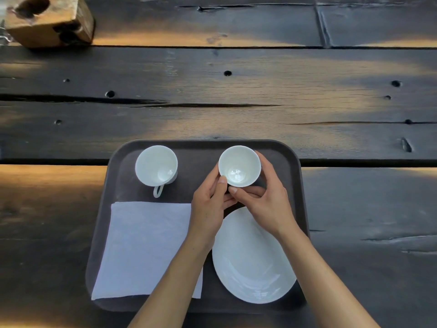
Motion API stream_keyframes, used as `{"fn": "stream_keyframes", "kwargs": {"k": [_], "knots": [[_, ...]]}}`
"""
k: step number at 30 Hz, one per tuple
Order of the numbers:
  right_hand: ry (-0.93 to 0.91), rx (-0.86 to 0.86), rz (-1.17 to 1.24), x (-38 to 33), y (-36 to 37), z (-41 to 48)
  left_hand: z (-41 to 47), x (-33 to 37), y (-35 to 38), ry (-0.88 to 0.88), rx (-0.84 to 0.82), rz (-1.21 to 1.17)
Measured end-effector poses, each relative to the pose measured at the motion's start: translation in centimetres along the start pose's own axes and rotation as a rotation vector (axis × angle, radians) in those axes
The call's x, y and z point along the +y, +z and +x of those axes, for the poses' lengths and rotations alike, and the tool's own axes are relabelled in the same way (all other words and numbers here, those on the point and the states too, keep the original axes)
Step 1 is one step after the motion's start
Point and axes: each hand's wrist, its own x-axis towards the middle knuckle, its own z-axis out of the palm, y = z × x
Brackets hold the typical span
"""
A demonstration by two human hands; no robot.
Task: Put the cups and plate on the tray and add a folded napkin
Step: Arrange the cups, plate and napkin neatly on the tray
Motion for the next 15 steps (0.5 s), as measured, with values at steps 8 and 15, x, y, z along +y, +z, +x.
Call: {"fn": "stream_keyframes", "kwargs": {"k": [8, 15], "knots": [[0.001, 0.004, -0.004, -0.19, 0.60, 0.18, 0.22, 0.05, -0.56, 0.008, 0.012, 0.007], [-0.005, 0.005, 0.000, -0.31, 1.08, 0.25, 0.30, 0.28, -0.99, -0.004, 0.024, 0.011]]}}
